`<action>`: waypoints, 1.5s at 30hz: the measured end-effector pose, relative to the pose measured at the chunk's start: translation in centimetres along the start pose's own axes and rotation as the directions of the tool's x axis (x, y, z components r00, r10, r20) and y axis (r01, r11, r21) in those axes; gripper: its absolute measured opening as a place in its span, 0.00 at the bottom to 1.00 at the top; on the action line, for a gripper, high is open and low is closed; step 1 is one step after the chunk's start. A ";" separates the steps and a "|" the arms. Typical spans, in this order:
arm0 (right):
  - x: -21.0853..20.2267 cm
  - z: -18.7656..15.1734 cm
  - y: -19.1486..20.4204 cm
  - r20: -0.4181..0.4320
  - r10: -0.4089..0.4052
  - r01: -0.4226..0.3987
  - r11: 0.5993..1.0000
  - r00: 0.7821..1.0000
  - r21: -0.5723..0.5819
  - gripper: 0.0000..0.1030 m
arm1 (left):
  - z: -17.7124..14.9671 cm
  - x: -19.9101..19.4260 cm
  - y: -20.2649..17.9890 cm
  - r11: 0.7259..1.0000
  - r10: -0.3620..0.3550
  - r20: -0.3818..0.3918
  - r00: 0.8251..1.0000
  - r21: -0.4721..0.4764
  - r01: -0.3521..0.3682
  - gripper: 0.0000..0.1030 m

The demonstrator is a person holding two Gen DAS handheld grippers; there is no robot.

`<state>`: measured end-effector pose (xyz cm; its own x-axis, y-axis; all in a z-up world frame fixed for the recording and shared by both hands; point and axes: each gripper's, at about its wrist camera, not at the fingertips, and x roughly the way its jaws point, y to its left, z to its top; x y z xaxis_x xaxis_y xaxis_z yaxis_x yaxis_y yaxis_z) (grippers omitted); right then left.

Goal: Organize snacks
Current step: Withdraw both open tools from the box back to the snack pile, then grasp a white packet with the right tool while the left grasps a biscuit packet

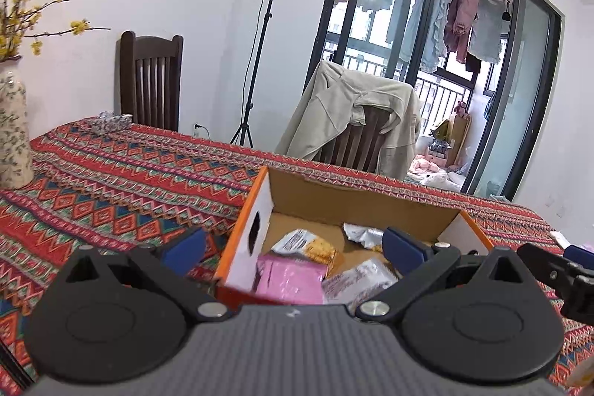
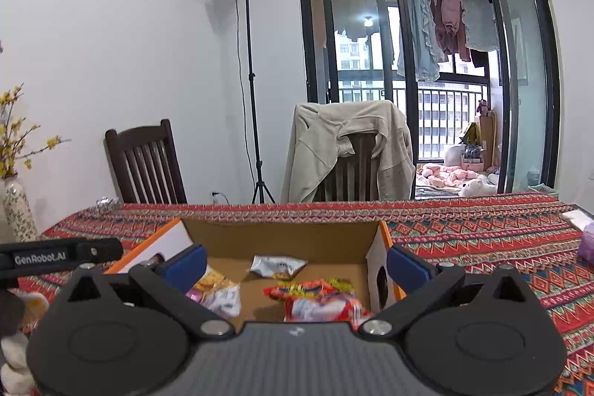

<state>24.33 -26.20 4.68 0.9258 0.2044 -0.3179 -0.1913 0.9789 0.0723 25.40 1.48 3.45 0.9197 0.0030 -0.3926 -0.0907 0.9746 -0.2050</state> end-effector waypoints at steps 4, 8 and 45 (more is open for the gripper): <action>-1.8 -0.8 0.6 -0.018 -0.008 0.007 1.000 1.000 -0.022 1.00 | -1.1 -1.9 1.0 1.000 0.005 -0.013 1.000 0.008 -0.005 1.00; -3.5 -1.8 1.0 -0.039 -0.022 0.021 0.999 0.999 -0.031 1.00 | -2.5 -3.4 1.9 0.999 0.012 -0.028 1.000 0.035 -0.011 1.00; -8.5 -10.1 2.1 -0.263 0.006 -0.001 1.000 0.965 0.022 1.00 | -10.7 -9.2 5.9 0.993 0.062 -0.071 0.996 0.102 -0.054 1.00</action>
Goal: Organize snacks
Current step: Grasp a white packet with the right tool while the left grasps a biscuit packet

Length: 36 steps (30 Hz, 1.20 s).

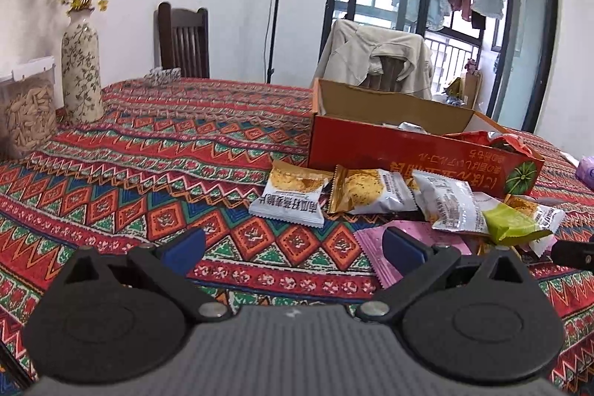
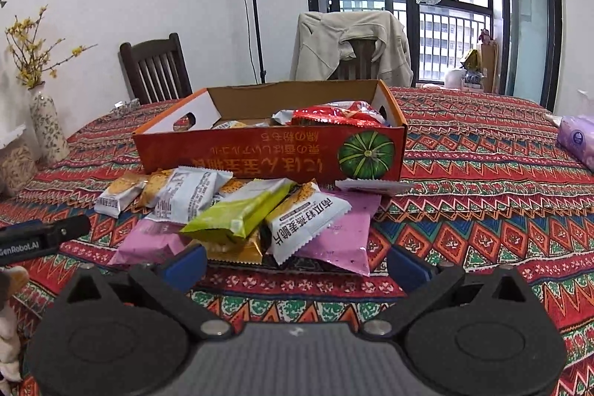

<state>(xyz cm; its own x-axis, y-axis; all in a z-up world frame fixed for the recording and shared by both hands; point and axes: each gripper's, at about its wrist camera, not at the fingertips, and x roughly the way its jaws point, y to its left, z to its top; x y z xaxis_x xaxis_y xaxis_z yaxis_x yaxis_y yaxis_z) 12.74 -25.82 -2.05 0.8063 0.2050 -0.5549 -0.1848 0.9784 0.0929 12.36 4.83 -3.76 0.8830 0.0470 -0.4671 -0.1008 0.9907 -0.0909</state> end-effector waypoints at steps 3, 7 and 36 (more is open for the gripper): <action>-0.2 -0.3 -0.4 0.015 -0.003 0.003 1.000 1.000 0.009 1.00 | -0.2 -0.4 -0.4 1.000 0.004 0.025 1.000 0.023 -0.005 1.00; 0.3 0.0 -1.1 0.016 -0.011 0.010 1.000 1.000 0.028 1.00 | -0.1 -0.2 -0.3 1.000 -0.004 0.020 1.000 0.012 0.003 1.00; 3.1 0.6 1.4 0.113 -0.015 0.031 0.989 0.993 -0.144 0.12 | 0.0 0.0 0.7 0.999 -0.031 0.010 0.999 -0.034 0.031 1.00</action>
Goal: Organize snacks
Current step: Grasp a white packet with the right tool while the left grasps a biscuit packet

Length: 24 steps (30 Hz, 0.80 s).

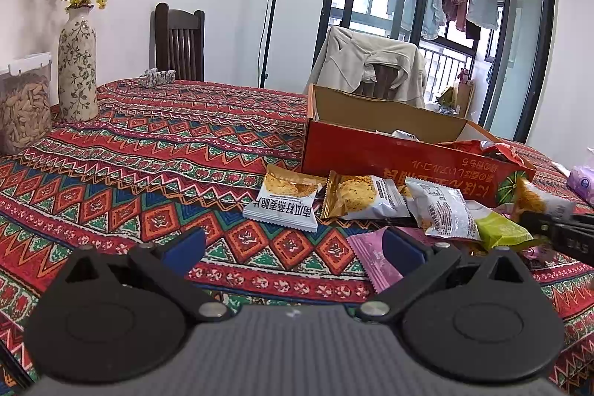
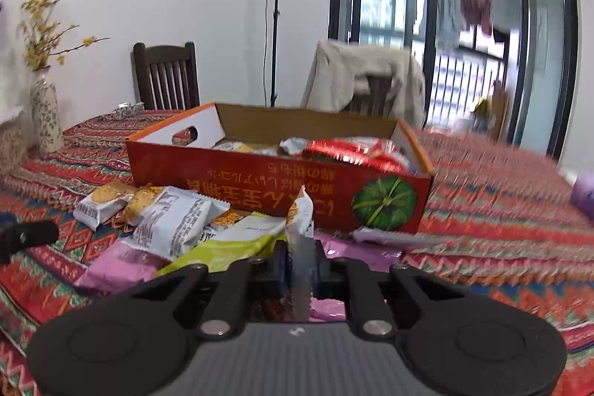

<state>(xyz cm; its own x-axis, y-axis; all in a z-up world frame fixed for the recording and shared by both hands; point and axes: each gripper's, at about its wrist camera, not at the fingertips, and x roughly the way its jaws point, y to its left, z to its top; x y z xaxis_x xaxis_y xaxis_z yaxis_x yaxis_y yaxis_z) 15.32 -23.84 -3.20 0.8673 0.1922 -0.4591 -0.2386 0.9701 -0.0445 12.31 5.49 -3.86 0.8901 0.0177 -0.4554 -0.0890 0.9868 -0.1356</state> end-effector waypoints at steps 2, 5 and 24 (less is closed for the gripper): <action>-1.2 -0.2 -0.1 0.036 -0.021 0.021 1.000 0.999 -0.004 0.12 | 0.0 0.1 0.0 1.000 0.001 -0.006 1.000 -0.004 -0.001 1.00; -2.6 -0.1 -1.0 0.063 -0.048 0.047 0.999 0.997 0.018 0.12 | 0.2 0.3 0.1 1.000 0.025 -0.023 0.999 -0.015 -0.025 1.00; -3.7 -0.3 -7.2 0.058 -0.141 0.132 0.982 0.988 0.136 0.12 | 5.6 11.2 -0.5 0.984 0.163 -0.272 0.948 0.118 -0.135 0.80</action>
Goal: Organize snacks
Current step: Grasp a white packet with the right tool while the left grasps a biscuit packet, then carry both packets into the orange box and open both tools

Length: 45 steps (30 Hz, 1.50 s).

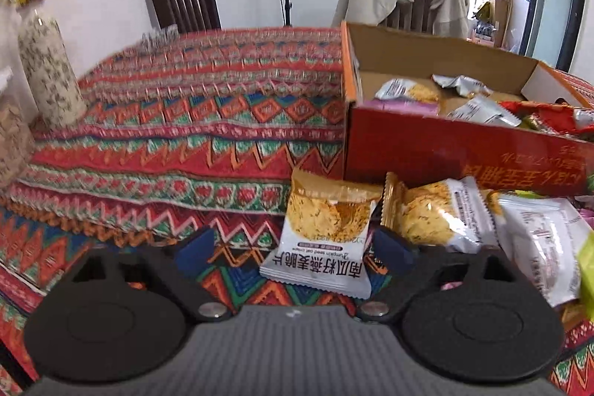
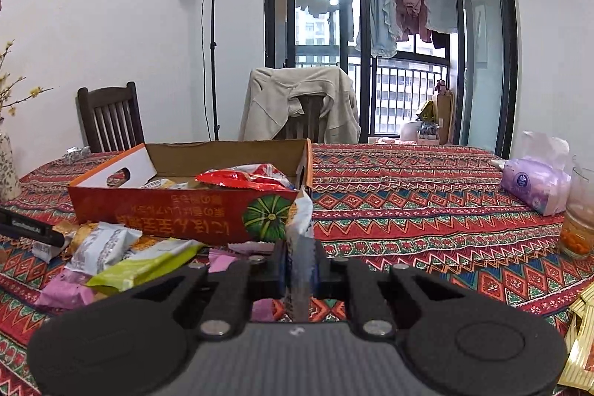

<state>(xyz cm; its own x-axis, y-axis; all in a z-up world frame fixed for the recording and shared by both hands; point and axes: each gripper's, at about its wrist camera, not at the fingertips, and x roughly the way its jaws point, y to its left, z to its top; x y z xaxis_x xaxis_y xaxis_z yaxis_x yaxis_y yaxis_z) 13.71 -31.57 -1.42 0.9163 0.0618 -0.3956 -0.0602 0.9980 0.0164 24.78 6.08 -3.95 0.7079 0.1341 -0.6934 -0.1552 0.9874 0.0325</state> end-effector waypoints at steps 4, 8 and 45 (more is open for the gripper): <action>0.1 -0.4 -0.5 -0.002 0.001 -0.001 1.000 1.000 0.000 0.12 | -0.3 0.4 0.4 0.999 -0.018 0.017 1.000 -0.032 0.019 0.60; 0.3 -0.4 -0.7 -0.007 -0.002 0.002 1.000 1.000 0.002 0.12 | -0.2 -0.3 1.6 0.993 -0.061 0.043 0.997 -0.094 0.065 0.46; 3.1 8.4 3.6 0.184 0.086 -0.074 0.994 0.979 -0.076 0.12 | 7.8 -6.8 -4.5 0.970 -0.202 0.349 0.915 -0.058 0.236 0.44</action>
<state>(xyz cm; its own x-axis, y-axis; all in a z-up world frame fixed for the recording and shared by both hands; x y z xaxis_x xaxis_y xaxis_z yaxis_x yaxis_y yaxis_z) 19.68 -27.67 5.11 0.9649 0.1485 -0.2167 -0.1574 0.9872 -0.0245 26.05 1.42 6.21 0.9196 -0.0469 -0.3900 -0.0234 0.9846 -0.1735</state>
